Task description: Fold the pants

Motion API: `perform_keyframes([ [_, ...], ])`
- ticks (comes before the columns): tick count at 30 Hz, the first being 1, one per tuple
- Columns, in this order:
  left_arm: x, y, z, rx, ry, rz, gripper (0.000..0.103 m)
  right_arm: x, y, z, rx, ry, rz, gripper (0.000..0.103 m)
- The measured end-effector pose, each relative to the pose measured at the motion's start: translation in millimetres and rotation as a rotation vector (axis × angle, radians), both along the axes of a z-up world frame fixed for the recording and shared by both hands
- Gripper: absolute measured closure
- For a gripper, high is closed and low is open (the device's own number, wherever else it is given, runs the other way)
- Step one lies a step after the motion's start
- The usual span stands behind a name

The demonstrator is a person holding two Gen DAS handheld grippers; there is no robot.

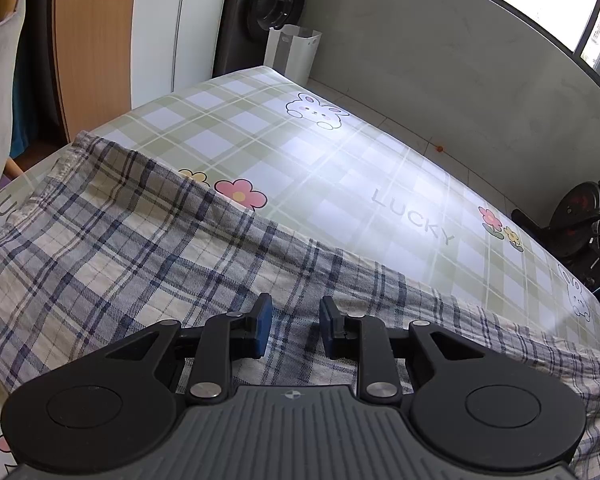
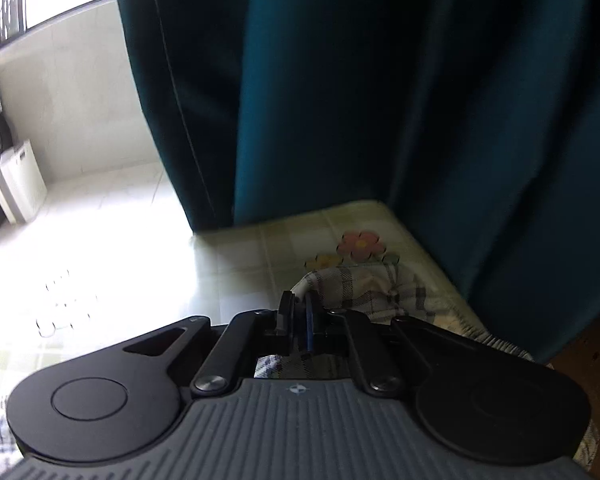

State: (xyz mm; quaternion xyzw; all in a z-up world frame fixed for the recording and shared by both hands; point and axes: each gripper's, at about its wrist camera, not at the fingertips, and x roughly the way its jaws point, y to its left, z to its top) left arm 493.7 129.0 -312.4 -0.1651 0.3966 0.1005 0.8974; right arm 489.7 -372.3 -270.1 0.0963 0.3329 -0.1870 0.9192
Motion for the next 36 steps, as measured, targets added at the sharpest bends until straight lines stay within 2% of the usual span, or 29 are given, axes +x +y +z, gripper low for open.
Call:
perform_keyframes([
  [2, -0.3, -1.0, 1.2, 0.006, 0.002, -0.002, 0.076, 2.8, -1.9, -5.8, 0.018, 0.03, 0.011, 0.093],
  [3, 0.0, -0.9, 1.5, 0.005, 0.004, -0.002, 0.076, -0.6, -4.3, -4.7, 0.029, 0.015, 0.009, 0.09],
  [5, 1.0, 0.6, 2.5, -0.002, 0.01, -0.003, 0.076, -16.8, -9.5, 1.1, 0.049, -0.033, 0.005, 0.072],
  [6, 1.5, 1.2, 2.9, -0.005, 0.013, -0.004, 0.076, -27.3, -10.9, 5.1, 0.054, -0.054, 0.013, 0.071],
  [10, 2.0, 3.0, 5.9, -0.025, 0.038, 0.01, 0.076, -77.5, -13.6, 18.0, 0.035, -0.086, 0.055, 0.071],
  [13, -4.7, -7.4, 12.8, -0.017, 0.033, -0.004, 0.076, -118.1, -15.8, 20.2, 0.037, -0.077, 0.061, 0.071],
  [19, -28.8, -46.1, 23.9, -0.004, 0.022, -0.088, 0.076, -181.7, -20.8, 11.9, 0.077, -0.049, 0.051, 0.07],
  [23, -44.7, -89.7, 22.6, 0.006, 0.034, -0.203, 0.076, -206.5, -30.1, 6.9, 0.105, -0.048, 0.017, 0.07],
  [27, -53.4, -131.4, 20.2, 0.029, 0.038, -0.292, 0.075, -220.6, -49.9, 1.8, 0.14, -0.062, -0.022, 0.069],
  [34, -49.8, -142.5, 1.0, 0.072, 0.094, -0.24, 0.076, -220.3, -72.4, -2.4, 0.197, -0.113, -0.075, 0.04],
  [36, -51.5, -145.0, -0.6, 0.098, 0.082, -0.249, 0.075, -213.8, -76.3, -4.0, 0.215, -0.125, -0.076, 0.038],
])
